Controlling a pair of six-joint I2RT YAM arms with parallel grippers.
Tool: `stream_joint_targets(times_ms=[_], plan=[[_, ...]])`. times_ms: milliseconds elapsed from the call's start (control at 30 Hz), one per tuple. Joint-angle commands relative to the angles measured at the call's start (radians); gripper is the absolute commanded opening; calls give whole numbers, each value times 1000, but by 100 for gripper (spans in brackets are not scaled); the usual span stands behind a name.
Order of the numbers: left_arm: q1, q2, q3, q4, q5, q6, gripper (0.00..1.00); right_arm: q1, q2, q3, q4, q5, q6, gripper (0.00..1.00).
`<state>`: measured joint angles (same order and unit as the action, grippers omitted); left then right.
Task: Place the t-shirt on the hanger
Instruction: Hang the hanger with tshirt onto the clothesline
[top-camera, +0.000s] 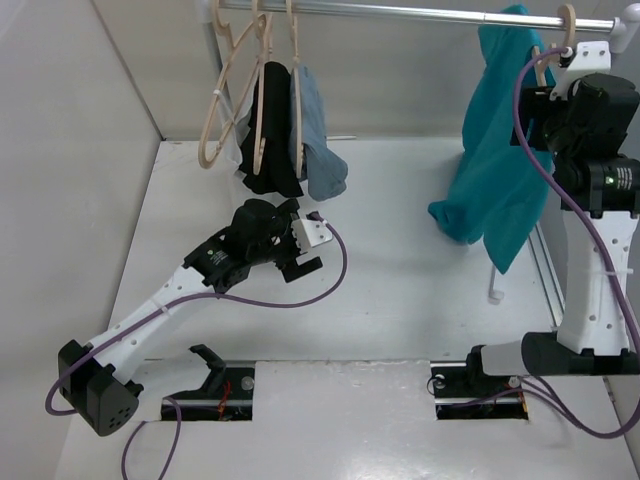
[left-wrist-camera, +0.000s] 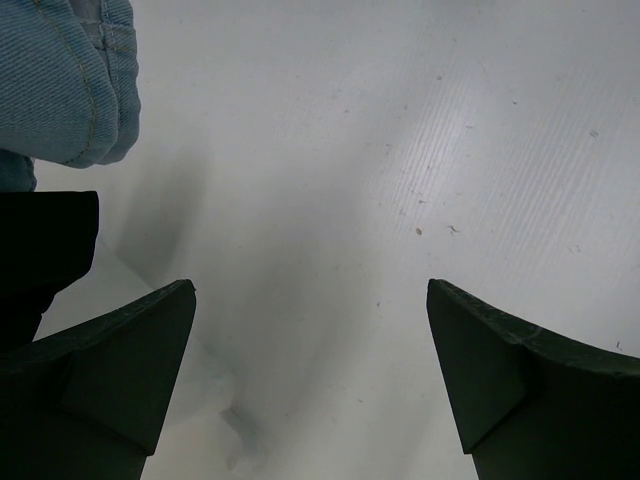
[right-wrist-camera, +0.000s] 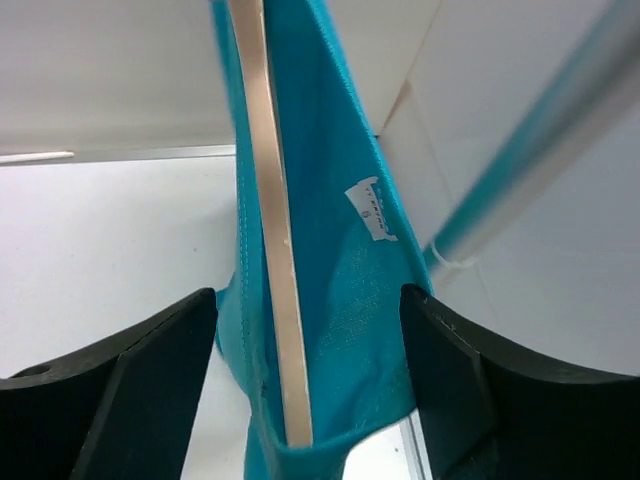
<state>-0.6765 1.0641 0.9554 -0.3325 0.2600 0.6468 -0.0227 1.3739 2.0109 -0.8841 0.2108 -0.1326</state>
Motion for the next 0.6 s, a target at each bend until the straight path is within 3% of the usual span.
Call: stream_joint_targets(times_ms=[0,33,67,100,133,267,400,567], plan=[[5,-30,-12,32,19,-19,100,27,-67,0,-42,88,-27,79],[5,-30,-12,32,30,-19,100,42,-85,0,-42,97,-47,87],[5,-21,-12,23,39,-19,100,53,-85,0,-42,107,-59,87],[5,-21,-12,23,39,-19,100,78,-99,9,-42,107,-73,98],[5,-21,-12,23,39,-19,100,93,-99,18,-42,117,-102,100],[5,-12,-3,13,48,-19,100,196,-99,90,-78,192,-182,100],[5,-3,-3,13,48,-29,100,303,-153,46,26,298,-304,100],[5,-3,-55,50,36,-119,100,492,-214,-94,123,181,-393,100]])
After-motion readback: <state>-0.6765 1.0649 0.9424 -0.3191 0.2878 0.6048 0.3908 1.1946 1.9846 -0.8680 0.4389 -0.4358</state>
